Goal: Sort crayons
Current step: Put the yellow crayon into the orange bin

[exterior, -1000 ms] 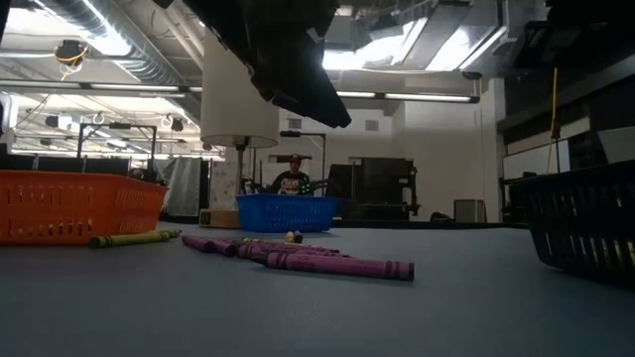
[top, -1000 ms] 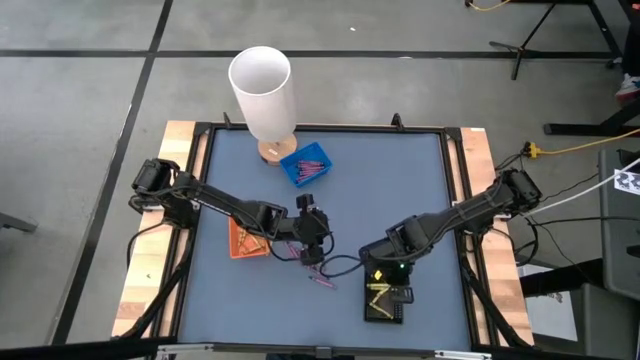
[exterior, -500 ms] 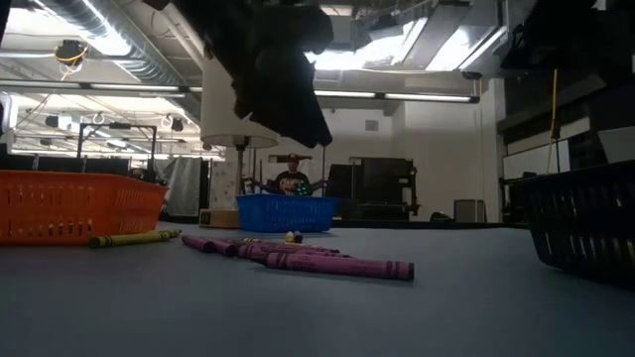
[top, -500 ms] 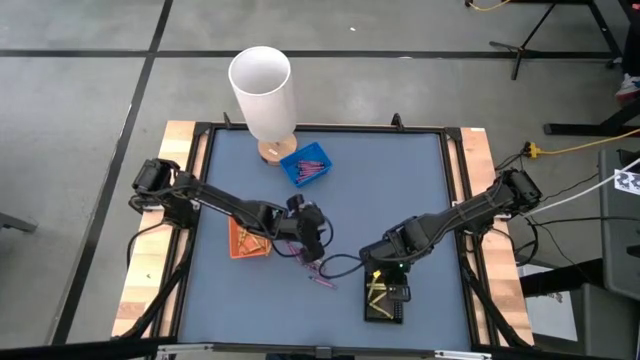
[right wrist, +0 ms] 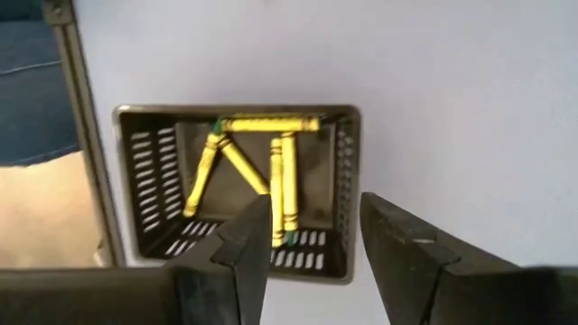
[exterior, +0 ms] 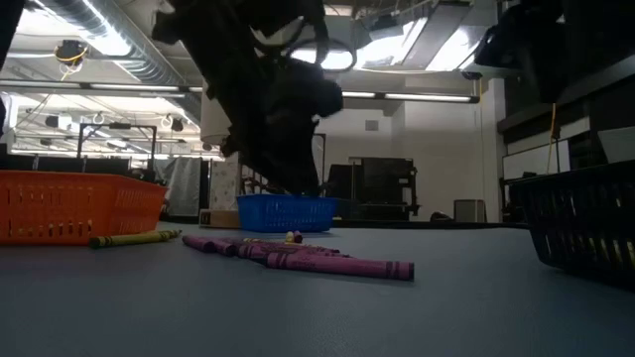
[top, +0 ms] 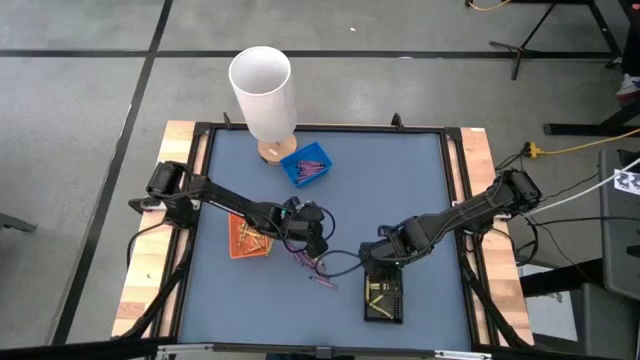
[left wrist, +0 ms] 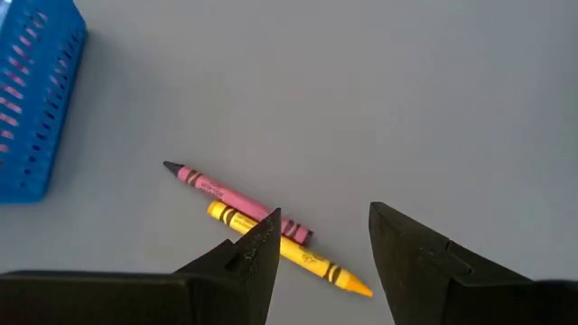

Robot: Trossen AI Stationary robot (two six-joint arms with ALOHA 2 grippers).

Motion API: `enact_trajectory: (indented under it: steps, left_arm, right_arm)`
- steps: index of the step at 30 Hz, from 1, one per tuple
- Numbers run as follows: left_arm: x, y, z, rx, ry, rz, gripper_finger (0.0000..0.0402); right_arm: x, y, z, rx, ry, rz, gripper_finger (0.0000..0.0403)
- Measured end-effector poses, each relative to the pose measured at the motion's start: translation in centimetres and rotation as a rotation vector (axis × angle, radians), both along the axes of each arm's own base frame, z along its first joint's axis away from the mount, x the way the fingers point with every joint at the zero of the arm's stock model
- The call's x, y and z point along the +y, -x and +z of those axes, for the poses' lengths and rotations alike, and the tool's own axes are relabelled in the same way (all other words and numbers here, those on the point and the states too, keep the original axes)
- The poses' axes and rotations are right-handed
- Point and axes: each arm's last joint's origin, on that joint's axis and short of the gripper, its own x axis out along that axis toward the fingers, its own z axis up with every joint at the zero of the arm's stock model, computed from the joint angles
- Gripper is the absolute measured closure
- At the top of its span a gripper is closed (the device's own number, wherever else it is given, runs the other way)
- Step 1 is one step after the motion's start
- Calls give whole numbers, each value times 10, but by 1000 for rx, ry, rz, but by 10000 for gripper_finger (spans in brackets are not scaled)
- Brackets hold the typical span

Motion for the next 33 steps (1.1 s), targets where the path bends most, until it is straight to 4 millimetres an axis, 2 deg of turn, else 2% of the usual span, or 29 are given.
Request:
enact_trajectory:
  steps: [12,33]
  left_arm:
    - [6,-1,-29,97,11,58,248]
    - [6,4,-38,179,63,82,252]
  right_arm:
    - [1,-5,1,-69,18,-9,235]
    - [2,-9,2,-106,1,-10,235]
